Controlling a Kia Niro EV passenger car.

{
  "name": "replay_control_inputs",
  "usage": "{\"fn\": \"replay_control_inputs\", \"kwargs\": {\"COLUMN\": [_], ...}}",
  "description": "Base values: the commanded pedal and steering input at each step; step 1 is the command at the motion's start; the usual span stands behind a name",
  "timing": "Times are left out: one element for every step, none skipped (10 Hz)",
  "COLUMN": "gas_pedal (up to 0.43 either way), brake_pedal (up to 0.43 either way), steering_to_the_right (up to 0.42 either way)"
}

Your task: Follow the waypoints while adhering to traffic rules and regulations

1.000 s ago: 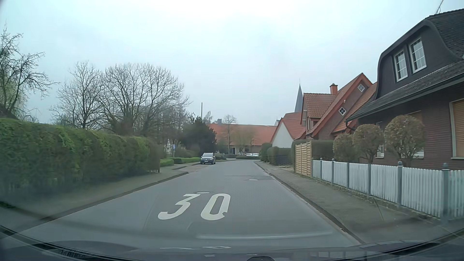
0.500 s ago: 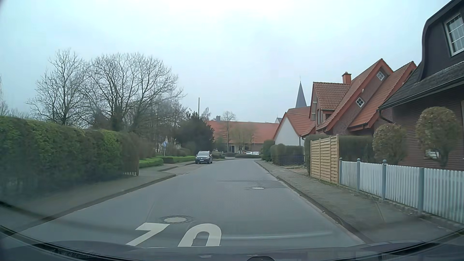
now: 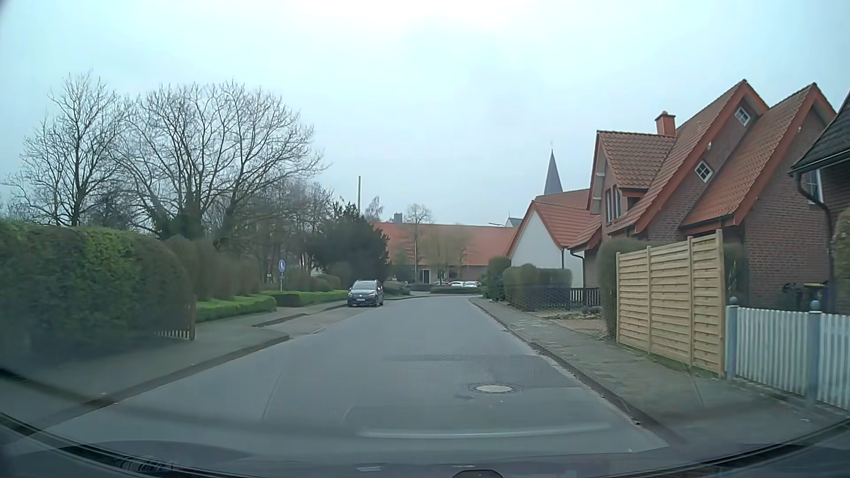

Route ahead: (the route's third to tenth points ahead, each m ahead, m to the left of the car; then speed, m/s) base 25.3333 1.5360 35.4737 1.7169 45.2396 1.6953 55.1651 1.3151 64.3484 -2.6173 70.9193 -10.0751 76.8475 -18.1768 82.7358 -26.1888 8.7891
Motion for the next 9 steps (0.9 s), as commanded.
{"fn": "replay_control_inputs", "kwargs": {"gas_pedal": [0.13,0.13,0.13,0.13,0.138,0.138,0.138,0.138,0.138], "brake_pedal": [0.0,0.0,0.0,0.0,0.0,0.0,0.0,0.0,0.0], "steering_to_the_right": [0.002,0.004,0.005,0.005,0.005,0.005,0.005,0.005,0.006]}}
